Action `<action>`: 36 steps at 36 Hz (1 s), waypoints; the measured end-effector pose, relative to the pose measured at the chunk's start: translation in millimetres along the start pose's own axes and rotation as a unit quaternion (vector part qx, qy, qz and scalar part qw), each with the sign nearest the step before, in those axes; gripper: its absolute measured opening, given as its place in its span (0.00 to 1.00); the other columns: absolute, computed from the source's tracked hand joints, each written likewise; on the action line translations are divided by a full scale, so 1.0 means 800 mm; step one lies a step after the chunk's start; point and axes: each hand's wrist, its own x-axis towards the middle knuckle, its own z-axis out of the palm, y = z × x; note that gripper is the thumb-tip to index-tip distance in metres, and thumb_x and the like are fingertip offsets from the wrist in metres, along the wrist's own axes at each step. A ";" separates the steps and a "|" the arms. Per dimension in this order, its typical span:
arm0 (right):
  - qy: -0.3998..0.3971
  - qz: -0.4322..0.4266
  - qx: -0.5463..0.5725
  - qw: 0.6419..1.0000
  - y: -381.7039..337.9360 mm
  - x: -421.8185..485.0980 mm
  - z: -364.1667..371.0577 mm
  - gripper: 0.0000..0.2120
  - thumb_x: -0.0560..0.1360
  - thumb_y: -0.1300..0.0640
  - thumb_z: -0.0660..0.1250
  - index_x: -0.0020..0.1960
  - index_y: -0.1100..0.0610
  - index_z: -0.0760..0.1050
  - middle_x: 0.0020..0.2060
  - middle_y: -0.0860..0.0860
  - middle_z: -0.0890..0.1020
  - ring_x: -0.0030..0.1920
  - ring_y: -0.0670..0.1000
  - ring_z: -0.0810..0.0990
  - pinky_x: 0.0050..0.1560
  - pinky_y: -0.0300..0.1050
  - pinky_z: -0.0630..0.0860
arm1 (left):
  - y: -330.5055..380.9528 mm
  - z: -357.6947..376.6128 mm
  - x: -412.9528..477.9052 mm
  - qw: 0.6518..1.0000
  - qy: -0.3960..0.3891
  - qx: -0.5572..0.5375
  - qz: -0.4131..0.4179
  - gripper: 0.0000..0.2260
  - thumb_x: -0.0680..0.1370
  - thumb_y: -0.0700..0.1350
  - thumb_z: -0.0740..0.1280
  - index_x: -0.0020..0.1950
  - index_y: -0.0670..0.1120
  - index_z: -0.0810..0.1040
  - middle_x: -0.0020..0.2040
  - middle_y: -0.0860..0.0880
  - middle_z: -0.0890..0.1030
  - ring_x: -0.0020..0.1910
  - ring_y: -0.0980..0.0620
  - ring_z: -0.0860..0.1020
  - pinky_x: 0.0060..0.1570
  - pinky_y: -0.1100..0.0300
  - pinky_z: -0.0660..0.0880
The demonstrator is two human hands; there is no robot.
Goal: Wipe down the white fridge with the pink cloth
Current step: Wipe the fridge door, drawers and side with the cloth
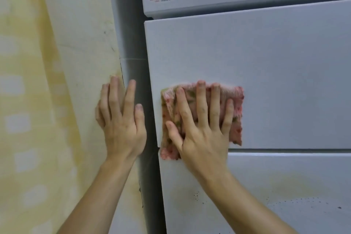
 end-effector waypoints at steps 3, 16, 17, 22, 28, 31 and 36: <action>0.030 -0.026 0.019 0.999 -0.018 0.064 0.000 0.30 0.86 0.38 0.52 0.85 0.48 0.57 0.84 0.57 0.56 0.84 0.62 0.50 0.82 0.65 0.44 | -0.011 0.011 0.000 0.999 0.037 0.002 0.028 0.26 0.85 0.46 0.57 0.84 0.48 0.61 0.85 0.45 0.58 0.84 0.43 0.55 0.78 0.41 0.56; 0.071 -0.066 0.040 0.994 -0.046 0.069 0.008 0.25 0.87 0.44 0.56 0.82 0.48 0.64 0.82 0.57 0.61 0.83 0.62 0.56 0.83 0.66 0.48 | -0.030 0.011 0.015 0.995 0.091 -0.042 0.031 0.27 0.81 0.42 0.58 0.82 0.44 0.65 0.83 0.44 0.63 0.83 0.44 0.58 0.77 0.37 0.59; 0.057 -0.075 0.036 0.995 -0.044 0.044 0.011 0.25 0.86 0.44 0.57 0.82 0.47 0.63 0.83 0.56 0.61 0.84 0.61 0.55 0.83 0.65 0.48 | -0.030 0.011 0.015 0.994 0.088 -0.049 0.032 0.27 0.81 0.41 0.59 0.82 0.44 0.66 0.83 0.44 0.63 0.83 0.43 0.58 0.76 0.36 0.59; -0.005 -0.093 0.022 0.995 -0.025 -0.045 0.017 0.26 0.86 0.45 0.59 0.83 0.45 0.63 0.84 0.52 0.58 0.84 0.58 0.55 0.84 0.62 0.48 | -0.033 0.006 0.016 0.994 0.081 -0.055 0.046 0.24 0.84 0.44 0.58 0.82 0.45 0.65 0.83 0.43 0.63 0.83 0.43 0.59 0.77 0.39 0.59; -0.004 -0.088 0.039 0.995 -0.028 0.001 0.006 0.27 0.86 0.47 0.58 0.84 0.47 0.59 0.85 0.54 0.56 0.85 0.58 0.53 0.84 0.62 0.48 | -0.034 0.006 0.019 0.994 0.082 -0.049 0.047 0.25 0.83 0.43 0.61 0.81 0.44 0.66 0.83 0.43 0.63 0.83 0.42 0.61 0.76 0.40 0.59; 0.057 -0.064 0.047 0.995 -0.024 0.094 -0.007 0.25 0.89 0.46 0.51 0.84 0.50 0.61 0.83 0.57 0.59 0.84 0.61 0.55 0.83 0.63 0.48 | -0.028 0.011 0.020 0.994 0.094 -0.047 0.031 0.26 0.81 0.41 0.61 0.80 0.45 0.67 0.82 0.43 0.65 0.82 0.41 0.61 0.75 0.37 0.61; 0.125 0.008 0.043 0.991 -0.031 0.200 -0.014 0.23 0.88 0.46 0.50 0.82 0.48 0.65 0.82 0.57 0.63 0.83 0.60 0.58 0.83 0.62 0.49 | -0.027 0.016 0.021 0.991 0.118 -0.057 0.028 0.22 0.84 0.43 0.62 0.79 0.46 0.69 0.81 0.43 0.67 0.81 0.41 0.62 0.75 0.38 0.61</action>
